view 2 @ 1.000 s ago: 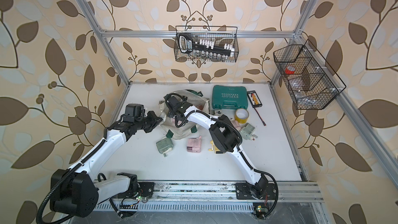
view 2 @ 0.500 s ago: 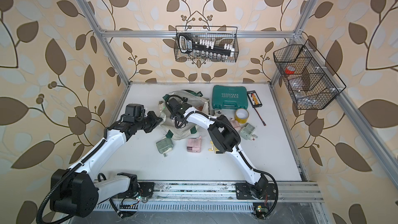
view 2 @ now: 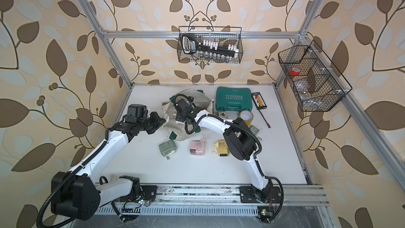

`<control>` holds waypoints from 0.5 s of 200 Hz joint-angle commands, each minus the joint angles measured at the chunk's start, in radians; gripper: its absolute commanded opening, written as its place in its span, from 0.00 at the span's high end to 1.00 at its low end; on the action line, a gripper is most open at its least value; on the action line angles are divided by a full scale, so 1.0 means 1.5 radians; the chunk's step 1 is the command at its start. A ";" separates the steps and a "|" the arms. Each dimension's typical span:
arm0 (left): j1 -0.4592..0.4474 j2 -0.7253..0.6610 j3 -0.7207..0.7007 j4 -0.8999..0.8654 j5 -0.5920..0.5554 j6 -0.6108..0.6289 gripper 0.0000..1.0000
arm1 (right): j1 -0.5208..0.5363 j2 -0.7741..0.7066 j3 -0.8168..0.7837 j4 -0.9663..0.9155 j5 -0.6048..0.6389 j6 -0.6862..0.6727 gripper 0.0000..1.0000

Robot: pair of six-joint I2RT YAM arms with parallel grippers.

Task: Take out the pencil sharpeners from the tote bags
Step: Pick up the pencil sharpener from the canvas bag.

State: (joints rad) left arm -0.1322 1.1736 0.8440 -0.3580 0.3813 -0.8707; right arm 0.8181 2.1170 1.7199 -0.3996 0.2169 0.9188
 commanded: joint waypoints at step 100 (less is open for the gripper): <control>-0.006 0.069 0.150 -0.053 -0.027 0.044 1.00 | -0.007 -0.247 -0.101 0.090 -0.030 -0.085 0.38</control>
State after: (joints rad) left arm -0.1322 1.2499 0.9901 -0.4213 0.3569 -0.8421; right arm 0.8173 1.8473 1.5929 -0.3088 0.1814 0.8291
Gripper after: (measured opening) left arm 0.046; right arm 0.629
